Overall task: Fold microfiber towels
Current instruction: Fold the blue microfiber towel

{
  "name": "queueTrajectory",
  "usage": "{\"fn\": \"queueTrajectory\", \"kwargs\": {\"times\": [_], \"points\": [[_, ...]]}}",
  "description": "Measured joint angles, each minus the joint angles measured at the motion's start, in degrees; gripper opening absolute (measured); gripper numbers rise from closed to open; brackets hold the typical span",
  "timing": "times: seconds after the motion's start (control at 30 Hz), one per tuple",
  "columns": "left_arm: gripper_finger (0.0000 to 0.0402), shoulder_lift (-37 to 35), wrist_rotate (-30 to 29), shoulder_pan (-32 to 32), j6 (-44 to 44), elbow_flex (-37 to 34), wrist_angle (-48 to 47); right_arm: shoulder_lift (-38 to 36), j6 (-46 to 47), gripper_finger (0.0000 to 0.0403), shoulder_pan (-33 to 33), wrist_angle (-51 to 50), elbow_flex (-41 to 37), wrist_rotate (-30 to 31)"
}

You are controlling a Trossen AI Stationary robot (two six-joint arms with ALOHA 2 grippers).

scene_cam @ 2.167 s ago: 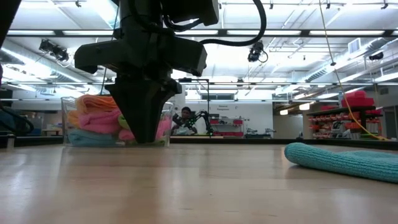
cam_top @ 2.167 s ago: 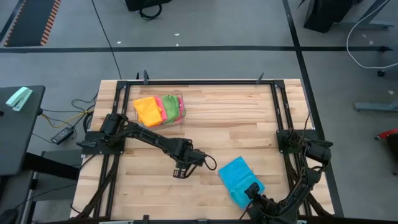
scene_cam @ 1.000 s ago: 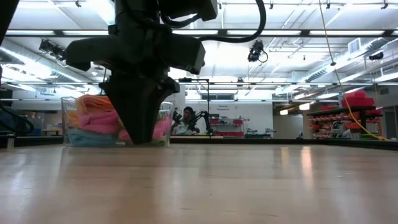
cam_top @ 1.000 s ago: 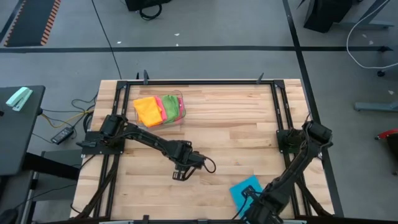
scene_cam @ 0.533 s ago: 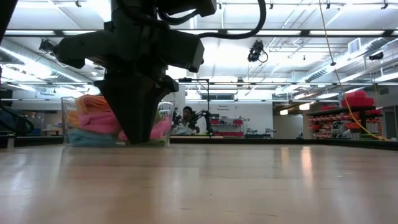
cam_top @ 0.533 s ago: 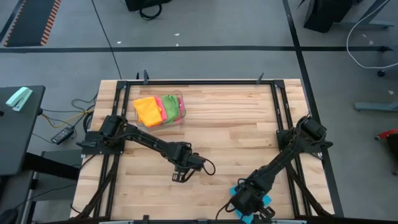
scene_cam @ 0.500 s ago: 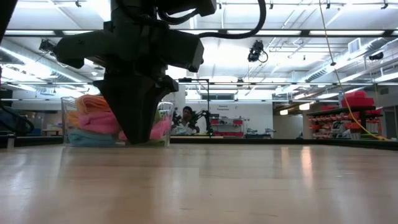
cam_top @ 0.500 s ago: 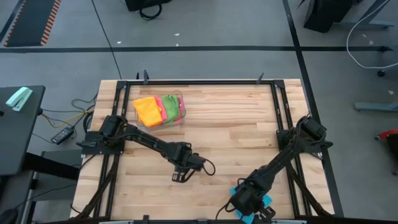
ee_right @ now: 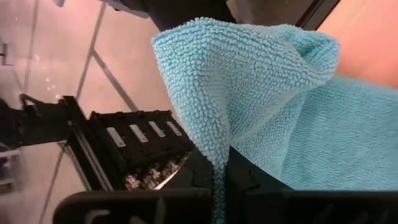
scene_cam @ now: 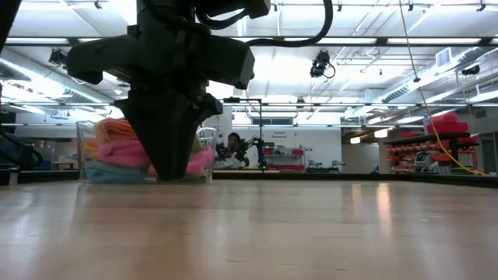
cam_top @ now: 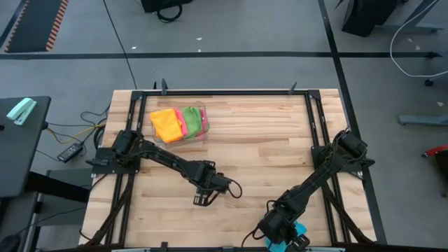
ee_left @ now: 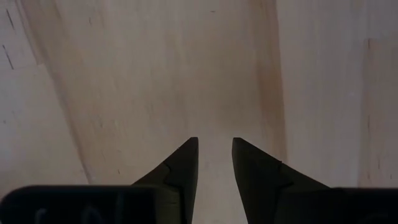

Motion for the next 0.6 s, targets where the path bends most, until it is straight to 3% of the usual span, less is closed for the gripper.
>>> {"fn": "queueTrajectory", "kwargs": {"times": [0.3, 0.6], "points": [[0.0107, 0.00, 0.00, 0.04, 0.07, 0.00, 0.13, 0.02, 2.88, 0.0008, -0.96, 9.60, -6.59, -3.68], [0.0107, 0.00, -0.01, 0.08, 0.22, -0.02, 0.14, 0.02, 2.44, 0.0008, -3.87, 10.75, -9.10, -3.11]]}}
